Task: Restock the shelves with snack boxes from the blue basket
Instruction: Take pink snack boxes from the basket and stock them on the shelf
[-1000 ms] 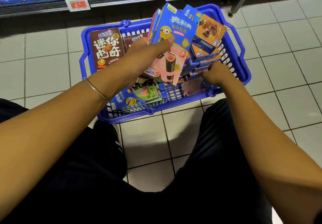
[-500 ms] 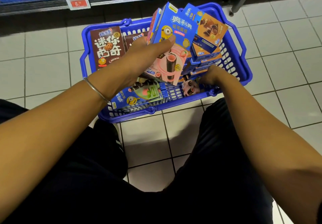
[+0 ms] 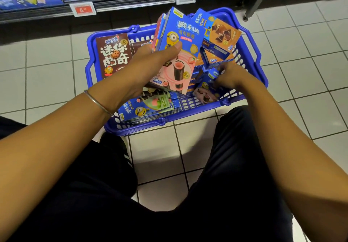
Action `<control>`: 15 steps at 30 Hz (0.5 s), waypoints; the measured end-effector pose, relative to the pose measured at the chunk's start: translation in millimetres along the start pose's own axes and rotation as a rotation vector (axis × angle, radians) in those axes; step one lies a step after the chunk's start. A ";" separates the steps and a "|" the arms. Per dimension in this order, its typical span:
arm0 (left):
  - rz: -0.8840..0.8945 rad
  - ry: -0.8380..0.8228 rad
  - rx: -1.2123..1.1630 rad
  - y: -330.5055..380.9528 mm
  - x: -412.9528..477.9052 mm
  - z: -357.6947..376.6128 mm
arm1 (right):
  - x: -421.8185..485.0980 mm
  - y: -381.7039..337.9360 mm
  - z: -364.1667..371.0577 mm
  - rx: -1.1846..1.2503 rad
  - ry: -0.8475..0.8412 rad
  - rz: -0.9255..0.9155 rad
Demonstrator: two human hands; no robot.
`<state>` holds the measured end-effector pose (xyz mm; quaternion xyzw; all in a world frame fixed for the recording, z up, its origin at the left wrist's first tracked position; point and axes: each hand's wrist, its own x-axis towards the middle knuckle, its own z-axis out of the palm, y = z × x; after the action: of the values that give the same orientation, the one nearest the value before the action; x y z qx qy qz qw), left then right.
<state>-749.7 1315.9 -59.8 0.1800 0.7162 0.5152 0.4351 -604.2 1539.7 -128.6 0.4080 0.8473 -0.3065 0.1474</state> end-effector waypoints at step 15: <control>0.081 0.121 -0.116 20.0 9.3 -18.6 | -93.2 -69.6 -104.3 0.877 0.091 -0.472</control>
<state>-773.7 1319.8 -44.3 0.1519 0.7022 0.5829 0.3795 -600.5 1517.0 25.9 0.2415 0.7133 -0.6409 -0.1485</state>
